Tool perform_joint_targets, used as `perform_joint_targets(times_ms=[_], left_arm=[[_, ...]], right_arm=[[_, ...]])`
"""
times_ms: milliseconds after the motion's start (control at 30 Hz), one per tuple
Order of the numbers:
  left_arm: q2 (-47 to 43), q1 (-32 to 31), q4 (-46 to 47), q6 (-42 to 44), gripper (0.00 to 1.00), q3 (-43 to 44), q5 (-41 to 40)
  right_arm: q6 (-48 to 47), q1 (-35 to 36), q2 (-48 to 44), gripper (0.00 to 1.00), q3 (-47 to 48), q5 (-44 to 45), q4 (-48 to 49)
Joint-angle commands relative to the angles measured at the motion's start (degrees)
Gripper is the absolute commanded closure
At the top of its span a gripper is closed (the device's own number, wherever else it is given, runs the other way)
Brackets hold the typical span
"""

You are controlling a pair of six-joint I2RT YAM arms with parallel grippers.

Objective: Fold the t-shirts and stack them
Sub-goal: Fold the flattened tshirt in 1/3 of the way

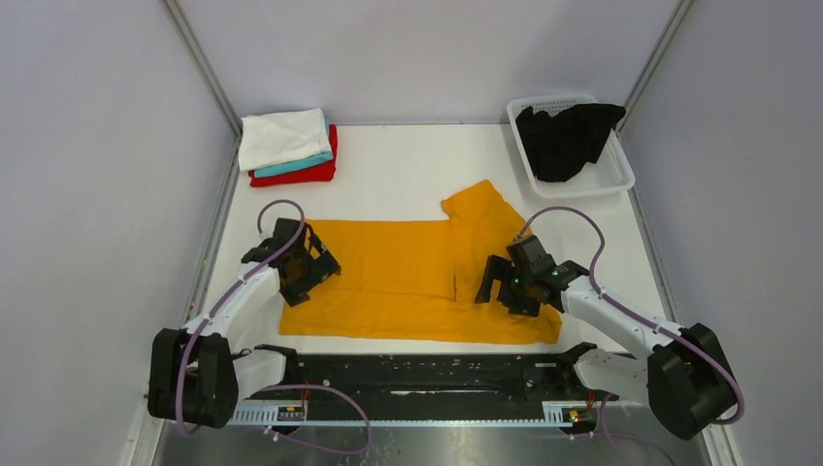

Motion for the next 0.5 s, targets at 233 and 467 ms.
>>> perform_joint_targets(times_ms=[233, 467], left_arm=[[8.92, 4.19, 0.22, -0.01, 0.01, 18.14, -9.13], [22.84, 10.34, 2.64, 2.94, 0.01, 27.01, -8.56]], right_arm=[[-0.31, 3.86, 9.33, 0.00, 9.17, -6.49, 11.05], [-0.94, 4.45, 21.21, 0.00, 21.39, -6.45, 16.13]])
